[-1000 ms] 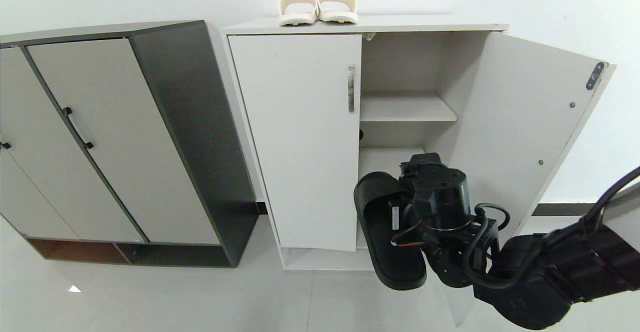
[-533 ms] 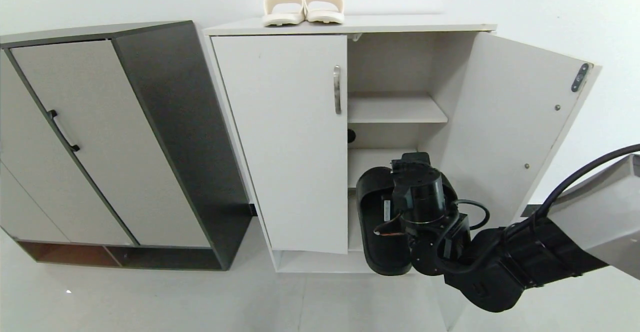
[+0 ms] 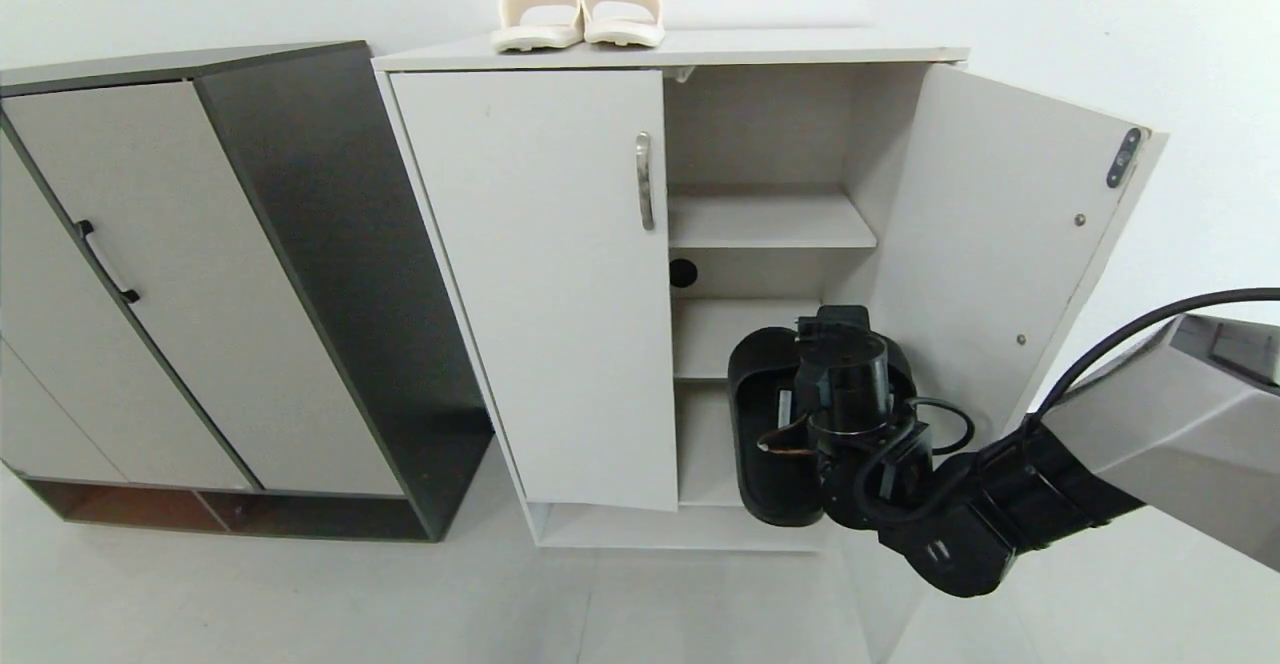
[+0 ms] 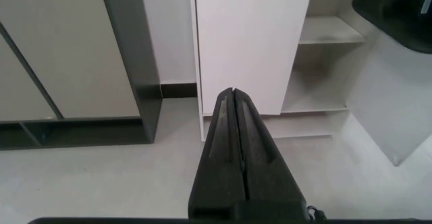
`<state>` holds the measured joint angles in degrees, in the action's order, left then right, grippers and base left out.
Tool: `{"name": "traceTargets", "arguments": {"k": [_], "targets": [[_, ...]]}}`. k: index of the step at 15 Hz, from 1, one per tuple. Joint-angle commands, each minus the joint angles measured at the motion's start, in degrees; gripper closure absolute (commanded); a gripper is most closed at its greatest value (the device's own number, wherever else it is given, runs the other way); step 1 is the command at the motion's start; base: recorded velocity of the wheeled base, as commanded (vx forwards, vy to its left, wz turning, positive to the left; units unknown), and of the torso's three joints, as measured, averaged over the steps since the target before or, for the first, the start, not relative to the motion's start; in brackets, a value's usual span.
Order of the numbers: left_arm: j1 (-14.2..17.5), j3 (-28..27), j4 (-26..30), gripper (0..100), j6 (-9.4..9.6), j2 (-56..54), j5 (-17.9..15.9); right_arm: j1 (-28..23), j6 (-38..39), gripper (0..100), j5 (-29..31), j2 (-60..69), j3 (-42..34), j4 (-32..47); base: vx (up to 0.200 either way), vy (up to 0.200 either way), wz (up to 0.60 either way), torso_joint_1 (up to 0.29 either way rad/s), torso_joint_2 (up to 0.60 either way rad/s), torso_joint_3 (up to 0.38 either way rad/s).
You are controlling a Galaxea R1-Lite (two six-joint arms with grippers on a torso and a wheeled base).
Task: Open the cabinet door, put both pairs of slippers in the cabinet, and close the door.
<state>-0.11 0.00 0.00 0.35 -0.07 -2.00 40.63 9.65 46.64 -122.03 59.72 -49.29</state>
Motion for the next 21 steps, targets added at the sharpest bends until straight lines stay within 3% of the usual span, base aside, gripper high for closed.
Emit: {"name": "traceTargets", "arguments": {"k": [1,14,18,21], "targets": [[0.0,0.0,0.0,100,-0.09,0.2,0.0,-1.4,0.0,100,0.0,-1.9,1.1,-0.1,0.000,0.000,0.00,0.000,0.00,0.000],[0.0,0.0,-0.1,100,-0.62,0.2,0.6,-4.3,-0.1,100,-1.2,-1.9,-0.3,-0.9,0.000,0.000,0.00,0.000,0.00,0.000],[0.0,0.0,-0.1,100,-0.44,0.2,0.6,-0.6,-1.2,100,-13.2,-0.8,-2.0,-2.0,0.000,0.000,0.00,0.000,0.00,0.000],[0.0,0.0,-0.1,100,-0.35,0.2,0.6,0.5,-0.8,100,-14.0,-3.4,-1.8,-2.1,0.000,0.000,0.00,0.000,0.00,0.000]]}}
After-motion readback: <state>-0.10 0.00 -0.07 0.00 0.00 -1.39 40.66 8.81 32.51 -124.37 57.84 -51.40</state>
